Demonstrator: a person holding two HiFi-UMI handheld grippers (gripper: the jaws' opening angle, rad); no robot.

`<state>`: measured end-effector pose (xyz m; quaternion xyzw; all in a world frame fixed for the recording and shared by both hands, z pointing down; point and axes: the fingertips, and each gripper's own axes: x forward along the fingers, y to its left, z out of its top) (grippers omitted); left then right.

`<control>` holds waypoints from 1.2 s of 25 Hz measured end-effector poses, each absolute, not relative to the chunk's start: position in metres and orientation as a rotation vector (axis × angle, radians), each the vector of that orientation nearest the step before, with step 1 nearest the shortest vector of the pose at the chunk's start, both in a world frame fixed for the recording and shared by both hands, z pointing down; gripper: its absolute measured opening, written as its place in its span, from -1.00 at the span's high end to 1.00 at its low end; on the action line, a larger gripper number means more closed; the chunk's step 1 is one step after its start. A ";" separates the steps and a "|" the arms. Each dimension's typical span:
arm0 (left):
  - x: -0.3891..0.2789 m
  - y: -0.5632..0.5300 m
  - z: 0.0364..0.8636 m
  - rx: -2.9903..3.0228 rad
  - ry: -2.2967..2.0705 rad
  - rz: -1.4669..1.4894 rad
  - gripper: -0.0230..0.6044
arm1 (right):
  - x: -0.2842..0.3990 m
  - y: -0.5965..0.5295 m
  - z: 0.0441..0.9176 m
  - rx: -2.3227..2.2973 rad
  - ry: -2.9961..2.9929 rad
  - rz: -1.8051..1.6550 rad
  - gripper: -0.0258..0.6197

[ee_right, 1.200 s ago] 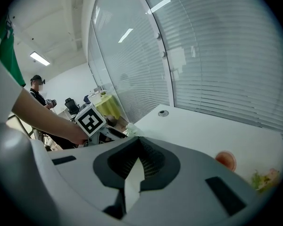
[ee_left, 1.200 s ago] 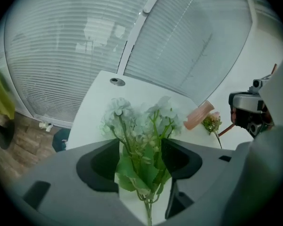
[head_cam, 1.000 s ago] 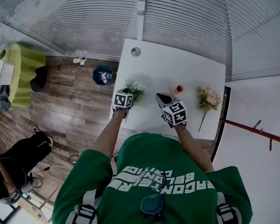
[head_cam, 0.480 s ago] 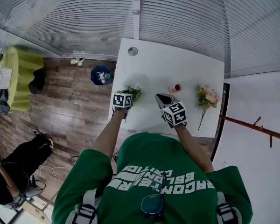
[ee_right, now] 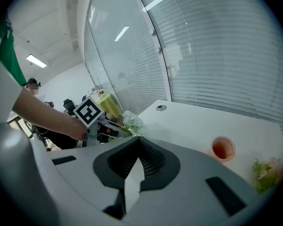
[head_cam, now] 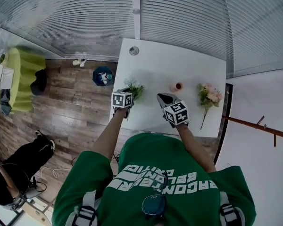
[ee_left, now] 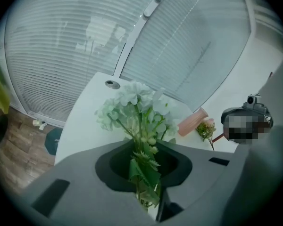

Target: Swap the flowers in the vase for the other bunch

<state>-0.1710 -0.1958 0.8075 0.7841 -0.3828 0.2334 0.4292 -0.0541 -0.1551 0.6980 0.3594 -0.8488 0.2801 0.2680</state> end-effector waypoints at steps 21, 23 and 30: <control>-0.077 -0.247 0.614 2.424 -0.939 0.182 0.69 | -0.012 -0.191 0.599 1.145 -2.474 0.606 0.88; -0.064 -0.248 0.595 2.471 -0.921 0.152 0.69 | -0.003 -0.198 0.586 1.171 -2.493 0.578 0.88; -0.014 -0.248 0.530 2.664 -0.815 0.050 0.70 | 0.030 -0.218 0.544 1.279 -2.545 0.490 0.88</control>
